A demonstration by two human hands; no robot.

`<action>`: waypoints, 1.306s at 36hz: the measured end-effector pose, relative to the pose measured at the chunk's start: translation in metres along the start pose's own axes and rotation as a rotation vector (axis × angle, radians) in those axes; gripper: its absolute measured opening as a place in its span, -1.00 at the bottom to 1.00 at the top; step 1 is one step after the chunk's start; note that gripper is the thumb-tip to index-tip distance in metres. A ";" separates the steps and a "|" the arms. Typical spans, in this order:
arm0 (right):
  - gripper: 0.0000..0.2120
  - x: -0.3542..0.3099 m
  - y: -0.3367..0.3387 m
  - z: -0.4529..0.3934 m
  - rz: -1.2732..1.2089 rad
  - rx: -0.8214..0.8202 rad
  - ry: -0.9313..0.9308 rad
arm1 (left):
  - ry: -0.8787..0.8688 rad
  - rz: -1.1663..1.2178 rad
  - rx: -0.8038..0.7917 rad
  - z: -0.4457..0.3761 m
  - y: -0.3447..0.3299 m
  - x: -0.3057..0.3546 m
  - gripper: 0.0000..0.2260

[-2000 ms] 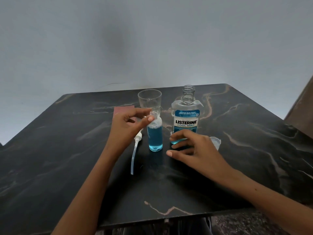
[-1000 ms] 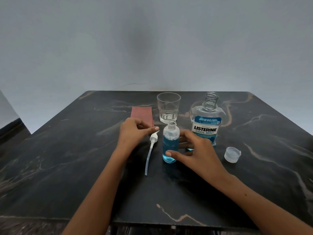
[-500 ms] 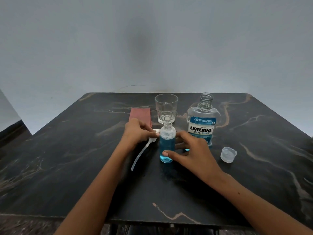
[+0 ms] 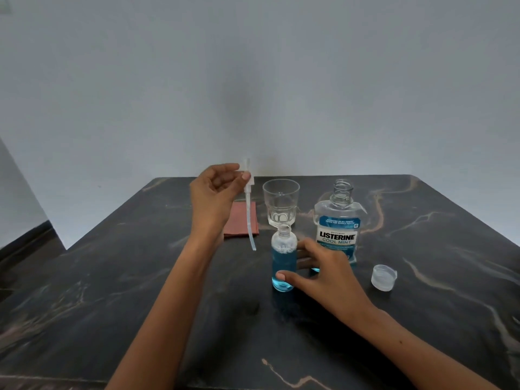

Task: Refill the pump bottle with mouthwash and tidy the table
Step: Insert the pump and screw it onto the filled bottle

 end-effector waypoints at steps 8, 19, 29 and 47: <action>-0.50 -0.002 0.001 0.001 0.000 0.009 0.002 | -0.147 0.161 0.057 0.004 -0.008 0.037 -0.85; -0.48 0.001 0.000 0.000 -0.006 0.004 -0.016 | -0.192 0.292 0.068 0.014 -0.018 0.053 -0.86; -0.46 0.001 0.000 0.000 0.006 -0.004 -0.011 | -0.223 0.261 0.010 0.022 -0.032 0.049 -0.87; -0.48 0.002 -0.001 -0.002 -0.005 0.031 0.020 | -0.154 0.122 -0.199 0.053 -0.033 0.000 -0.84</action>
Point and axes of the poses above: each hand's wrist, its own z-axis away from the middle knuckle, its own y-axis out of the back of the hand, x = y × z, the point moved 3 cm from there along -z, towards the middle knuckle, and after that the axes turned 4 degrees about y, right-handed, at the moved point
